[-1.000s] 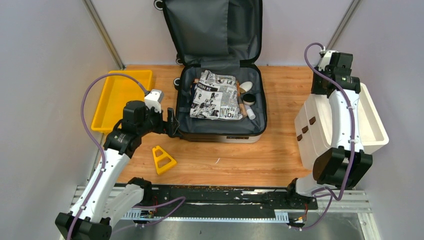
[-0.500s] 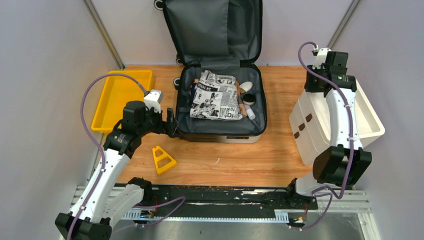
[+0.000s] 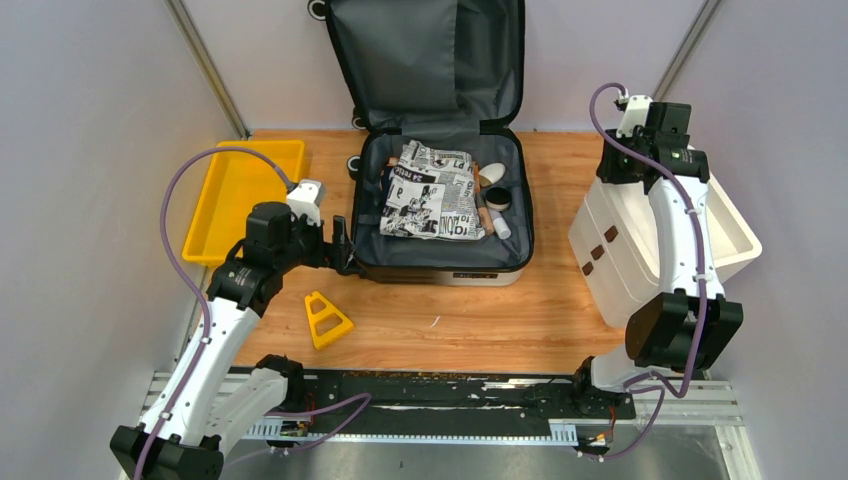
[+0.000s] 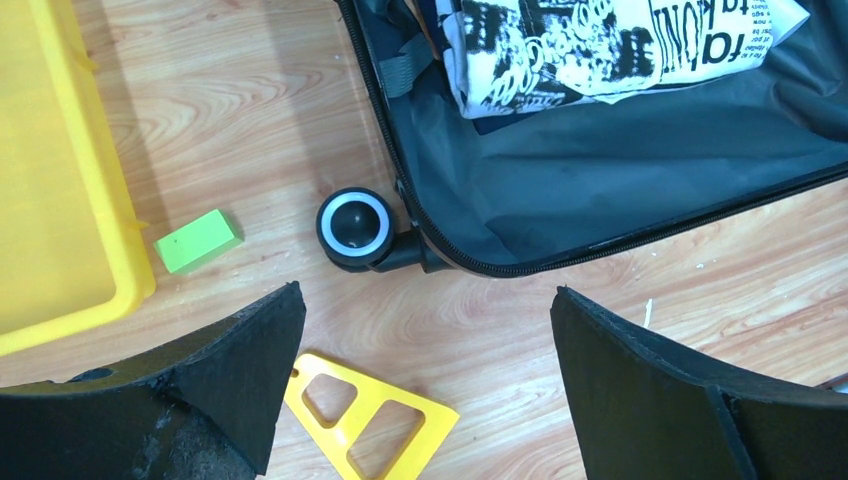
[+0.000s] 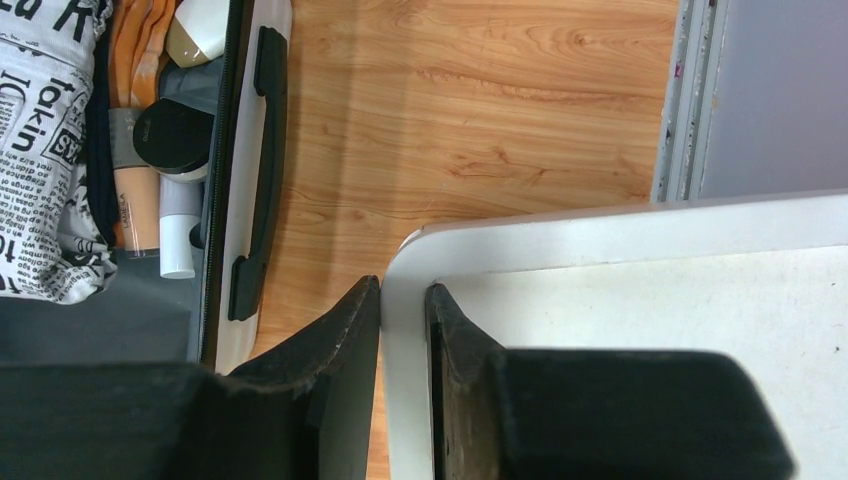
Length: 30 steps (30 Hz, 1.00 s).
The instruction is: Open, take out, and arrange the luggage
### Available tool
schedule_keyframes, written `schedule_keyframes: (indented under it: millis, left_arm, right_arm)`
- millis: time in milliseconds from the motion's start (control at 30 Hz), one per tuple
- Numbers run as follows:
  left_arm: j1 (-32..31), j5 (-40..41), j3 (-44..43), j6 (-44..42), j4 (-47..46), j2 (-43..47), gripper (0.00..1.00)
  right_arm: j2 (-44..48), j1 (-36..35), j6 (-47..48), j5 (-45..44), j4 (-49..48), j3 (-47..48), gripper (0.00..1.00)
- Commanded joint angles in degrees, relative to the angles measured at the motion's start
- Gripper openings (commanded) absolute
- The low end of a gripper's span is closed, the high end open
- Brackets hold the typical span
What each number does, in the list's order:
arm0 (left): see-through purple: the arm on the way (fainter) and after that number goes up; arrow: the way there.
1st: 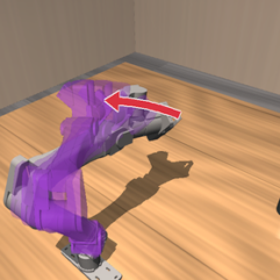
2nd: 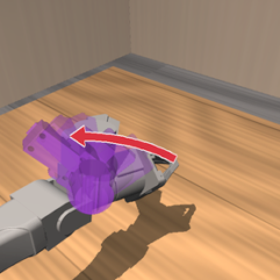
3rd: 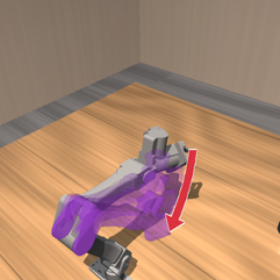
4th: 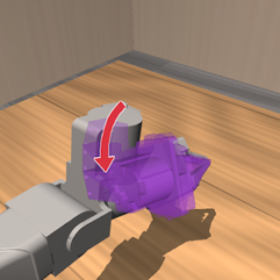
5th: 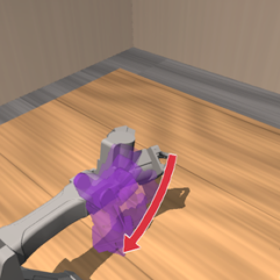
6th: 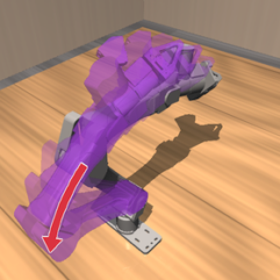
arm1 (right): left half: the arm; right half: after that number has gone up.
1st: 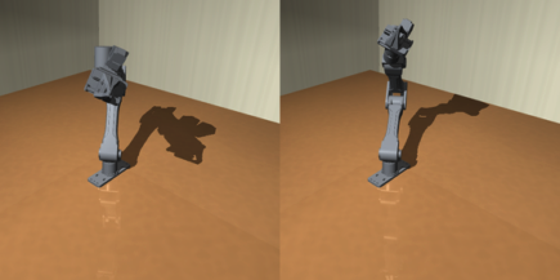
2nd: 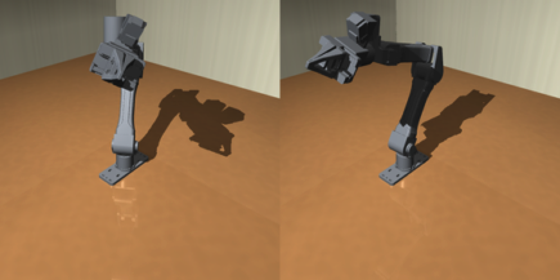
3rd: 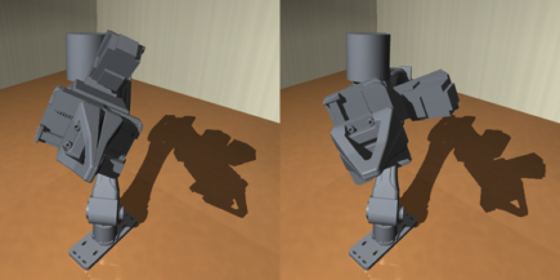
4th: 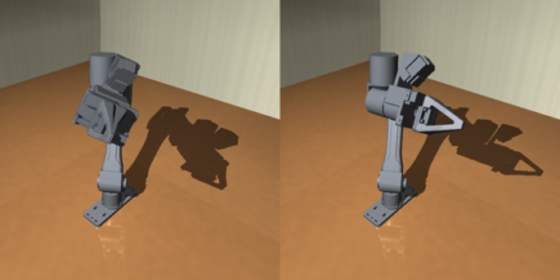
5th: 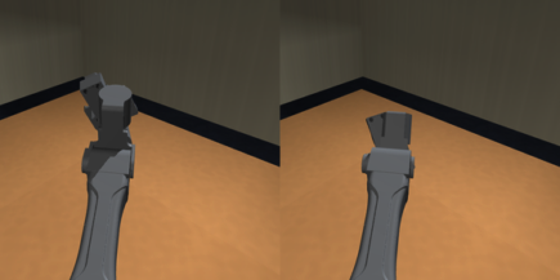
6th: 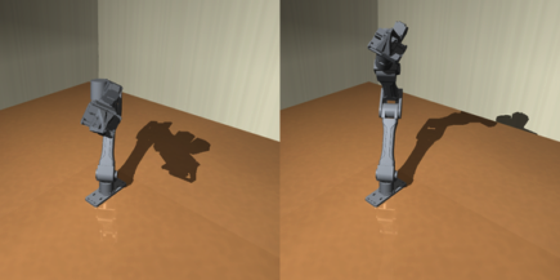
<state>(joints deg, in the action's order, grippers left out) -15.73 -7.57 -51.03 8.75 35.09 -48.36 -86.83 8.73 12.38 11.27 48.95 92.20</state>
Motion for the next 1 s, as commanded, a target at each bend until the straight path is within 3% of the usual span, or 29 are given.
schedule_keyframes:
  millis: [0, 133, 367, 500, 667, 767, 833, 967]
  left_arm:
    - [0.05, 0.09, -0.68, -0.57, -0.47, 0.25, 1.00]
    - [0.00, 2.62, -0.97, 0.38, -0.56, 0.75, 1.00]
    - [0.01, -6.90, 0.55, 4.37, -6.31, 1.75, 1.00]
    - [0.03, -13.09, -0.40, 4.77, -7.91, 0.65, 1.00]
    - [-0.78, -20.27, -3.26, 4.60, -9.80, -0.79, 0.96]
    - [-6.39, -18.13, -6.23, 3.84, -11.41, -2.55, 0.95]
    - [-11.71, -13.19, -7.99, 2.84, -12.66, -4.50, 0.95]
    - [-20.42, -7.54, -11.55, 0.63, -15.62, -9.45, 0.93]
  right_arm:
    - [0.96, -1.09, -1.71, 4.21, -7.11, 1.50, 0.10]
    - [1.97, -1.17, -3.44, 4.76, -7.07, 0.72, 0.25]
    - [7.18, -1.19, -16.73, -1.03, -6.97, 1.03, 0.73]
    - [12.29, -1.24, -26.54, -3.01, -6.90, -1.21, 0.75]
    - [17.31, -1.84, -34.56, -10.47, -3.98, -3.13, 0.68]
    - [20.00, -2.01, -41.88, -18.34, -0.14, -3.31, 0.67]
    - [22.05, -2.25, -42.26, -16.57, 0.44, -4.45, 0.67]
    - [24.69, -2.63, -39.72, -14.15, 0.79, -6.52, 0.54]
